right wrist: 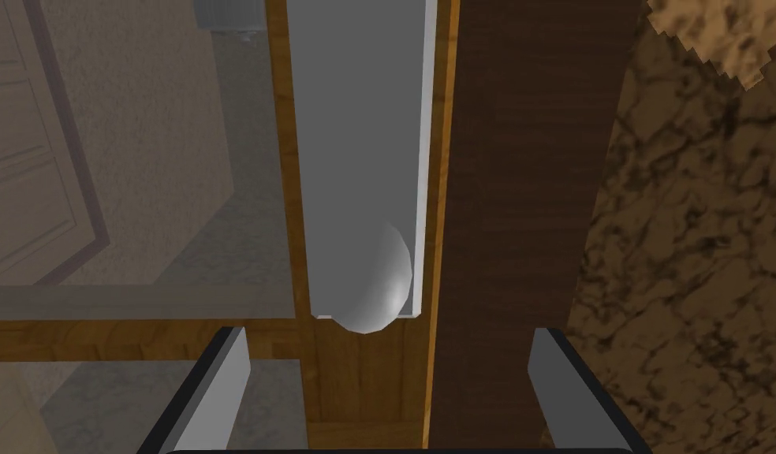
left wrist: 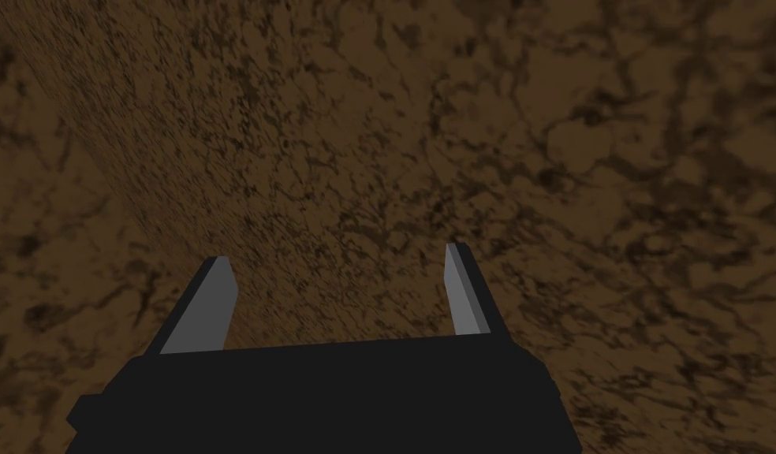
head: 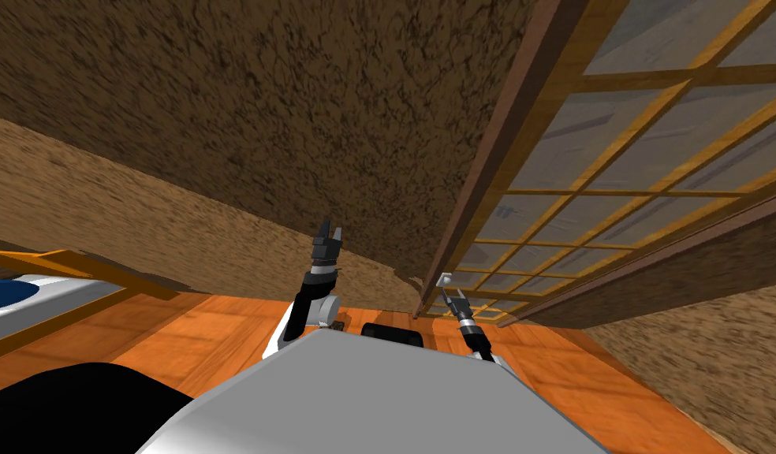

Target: Pull the door open

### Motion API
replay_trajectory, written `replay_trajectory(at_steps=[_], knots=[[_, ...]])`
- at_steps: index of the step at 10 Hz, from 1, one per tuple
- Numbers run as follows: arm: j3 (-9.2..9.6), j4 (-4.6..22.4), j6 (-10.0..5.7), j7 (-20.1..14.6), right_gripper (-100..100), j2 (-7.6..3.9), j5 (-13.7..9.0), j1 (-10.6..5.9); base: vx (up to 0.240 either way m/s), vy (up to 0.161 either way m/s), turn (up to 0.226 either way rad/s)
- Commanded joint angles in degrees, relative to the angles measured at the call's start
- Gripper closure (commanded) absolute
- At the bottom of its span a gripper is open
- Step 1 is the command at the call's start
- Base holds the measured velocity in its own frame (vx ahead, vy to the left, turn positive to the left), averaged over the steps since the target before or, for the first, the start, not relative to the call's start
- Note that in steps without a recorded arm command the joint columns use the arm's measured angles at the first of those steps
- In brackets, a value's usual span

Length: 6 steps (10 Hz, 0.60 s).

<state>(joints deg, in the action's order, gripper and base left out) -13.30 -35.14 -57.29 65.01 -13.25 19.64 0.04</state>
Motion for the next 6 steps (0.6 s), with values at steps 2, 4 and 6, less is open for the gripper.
replay_trajectory(at_steps=[2, 4, 6], knots=[[-1.50, 1.6, -1.43, -0.4, -100, -1.41, -1.0, 0.33, 0.180, 0.049, 0.160], [-1.73, 2.9, -2.19, -0.3, -100, -1.61, -1.2, 0.33, 0.110, 0.021, 0.033], [-1.73, 2.9, -2.19, -0.3, 100, -1.61, -1.2, 0.33, -0.026, -0.009, -0.014]])
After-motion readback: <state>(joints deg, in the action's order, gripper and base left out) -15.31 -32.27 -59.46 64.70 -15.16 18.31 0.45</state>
